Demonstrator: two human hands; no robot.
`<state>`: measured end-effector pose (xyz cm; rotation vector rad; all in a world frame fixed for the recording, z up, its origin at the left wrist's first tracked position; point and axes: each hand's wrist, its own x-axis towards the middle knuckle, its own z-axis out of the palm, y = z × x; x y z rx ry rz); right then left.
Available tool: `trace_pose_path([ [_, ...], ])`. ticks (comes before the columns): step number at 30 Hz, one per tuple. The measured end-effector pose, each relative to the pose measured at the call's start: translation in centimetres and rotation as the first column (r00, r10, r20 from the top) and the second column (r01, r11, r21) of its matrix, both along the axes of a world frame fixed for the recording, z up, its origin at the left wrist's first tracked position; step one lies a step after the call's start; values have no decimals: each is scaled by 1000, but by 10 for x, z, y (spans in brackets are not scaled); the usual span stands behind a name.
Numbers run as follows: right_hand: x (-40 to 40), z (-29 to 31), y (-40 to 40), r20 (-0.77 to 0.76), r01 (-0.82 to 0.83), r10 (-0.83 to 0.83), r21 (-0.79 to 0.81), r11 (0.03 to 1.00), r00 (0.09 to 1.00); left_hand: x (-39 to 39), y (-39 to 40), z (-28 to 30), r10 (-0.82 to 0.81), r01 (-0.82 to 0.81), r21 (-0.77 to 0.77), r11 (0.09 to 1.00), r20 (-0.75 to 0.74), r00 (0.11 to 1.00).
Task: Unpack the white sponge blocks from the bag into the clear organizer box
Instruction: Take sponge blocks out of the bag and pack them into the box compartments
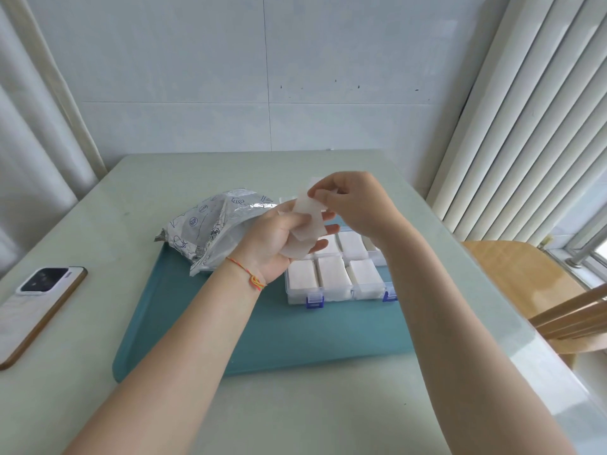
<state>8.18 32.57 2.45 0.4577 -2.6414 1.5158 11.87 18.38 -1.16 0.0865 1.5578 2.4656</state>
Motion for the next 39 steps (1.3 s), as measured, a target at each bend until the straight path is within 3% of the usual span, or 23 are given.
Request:
trace_pose_path([
  [3, -7, -2, 6, -84, 77, -71, 64, 995, 994, -1, -1, -3, 15, -15, -26, 1000, -23, 1000],
  [8, -11, 1, 18, -64, 192, -198, -98, 977, 978, -4, -2, -4, 76, -83, 78, 993, 89, 993],
  [12, -4, 8, 25, 118, -101, 125, -189, 977, 985, -5, -5, -2, 17, -28, 64, 998, 168, 986],
  [15, -1, 5, 17, 153, -188, 202, -101, 977, 967, -5, -7, -3, -8, -3, 63, 998, 164, 986],
  [18, 1, 5, 8, 110, -92, 99, -67, 993, 989, -6, -7, -4, -12, -1, 88, 996, 154, 988],
  [23, 0, -2, -7, 37, 246, -243, -182, 952, 969, -11, -3, -6, 69, -89, 157, 984, 127, 989],
  [25, 5, -4, -15, 8, 253, -254, -136, 958, 967, -10, -1, -5, 82, -105, 196, 975, 122, 989],
  [30, 13, 0, -18, 7, 44, -47, 233, 972, 999, -7, 3, -5, 137, -168, 241, 956, 142, 980],
  [33, 10, 4, -9, -39, 83, -74, 323, 943, 996, -8, 5, -7, 180, -218, 268, 938, 158, 971],
  [36, 5, 6, 0, -111, 195, -167, 328, 925, 980, -8, 6, -7, 194, -228, 265, 937, 149, 970],
  [39, 5, 12, 5, -75, 190, -180, 150, 970, 981, -8, 5, -6, 146, -196, 314, 929, 177, 973],
])
